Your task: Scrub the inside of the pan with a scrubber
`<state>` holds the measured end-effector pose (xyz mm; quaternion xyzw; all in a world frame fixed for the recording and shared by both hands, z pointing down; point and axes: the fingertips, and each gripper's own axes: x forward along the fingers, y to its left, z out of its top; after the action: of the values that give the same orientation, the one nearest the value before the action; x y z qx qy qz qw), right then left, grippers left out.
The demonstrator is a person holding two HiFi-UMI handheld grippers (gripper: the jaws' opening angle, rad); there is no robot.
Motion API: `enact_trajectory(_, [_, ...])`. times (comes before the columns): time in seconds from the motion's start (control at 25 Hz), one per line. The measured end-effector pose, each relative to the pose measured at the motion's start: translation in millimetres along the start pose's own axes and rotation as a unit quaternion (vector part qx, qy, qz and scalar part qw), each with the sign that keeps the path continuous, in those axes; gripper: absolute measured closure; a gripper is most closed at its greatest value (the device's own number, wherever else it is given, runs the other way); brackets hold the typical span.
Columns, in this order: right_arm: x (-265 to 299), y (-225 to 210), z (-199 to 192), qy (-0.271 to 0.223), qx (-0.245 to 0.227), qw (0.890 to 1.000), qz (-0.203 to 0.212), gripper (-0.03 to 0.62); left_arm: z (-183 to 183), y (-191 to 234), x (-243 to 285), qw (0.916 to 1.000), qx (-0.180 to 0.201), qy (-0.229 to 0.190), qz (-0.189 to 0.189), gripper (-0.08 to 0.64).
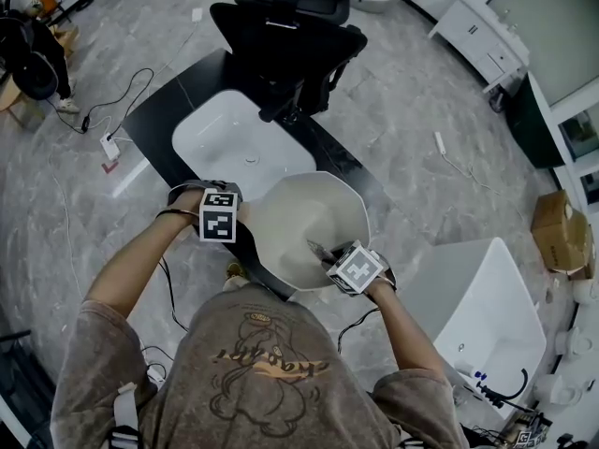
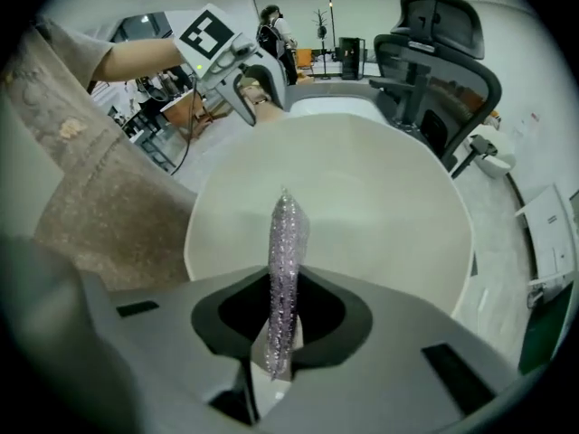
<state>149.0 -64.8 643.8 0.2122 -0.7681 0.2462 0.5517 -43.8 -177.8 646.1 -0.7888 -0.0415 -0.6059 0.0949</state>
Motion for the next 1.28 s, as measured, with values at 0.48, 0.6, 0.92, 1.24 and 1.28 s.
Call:
enact_trajectory(0.48, [20.1, 74.8, 29.8, 0.000, -0.042, 0.991, 0.128, 0.520, 0.2, 0.4, 0.9, 1.0000, -0.007, 0.003, 0.003, 0.336])
enact_trajectory(0.6, [30.4, 82.6, 49.0, -0.006, -0.065, 0.990, 0.128, 0.520, 0.0, 0.6, 1.1, 1.0000, -0.008, 0.003, 0.004, 0.336])
enact_trajectory(0.92, [51.1, 66.8, 102.6, -0.064, -0.041, 0.991, 0.108, 0.518, -0.3, 0.4, 2.0, 1.0000, -0.005, 0.007, 0.000, 0.336])
enact_trajectory(1.24, [69.2, 35.9, 142.8, -0.107, -0.026, 0.993, 0.044, 0.517, -0.3, 0.3, 1.8, 1.0000, 0.000, 0.006, -0.003, 0.336])
enact_trajectory(1.28, [71.7, 32.1, 146.8, -0.108, -0.027, 0.993, 0.035, 0.517, -0.8, 0.5, 1.8, 1.0000, 0.001, 0.007, -0.003, 0.336])
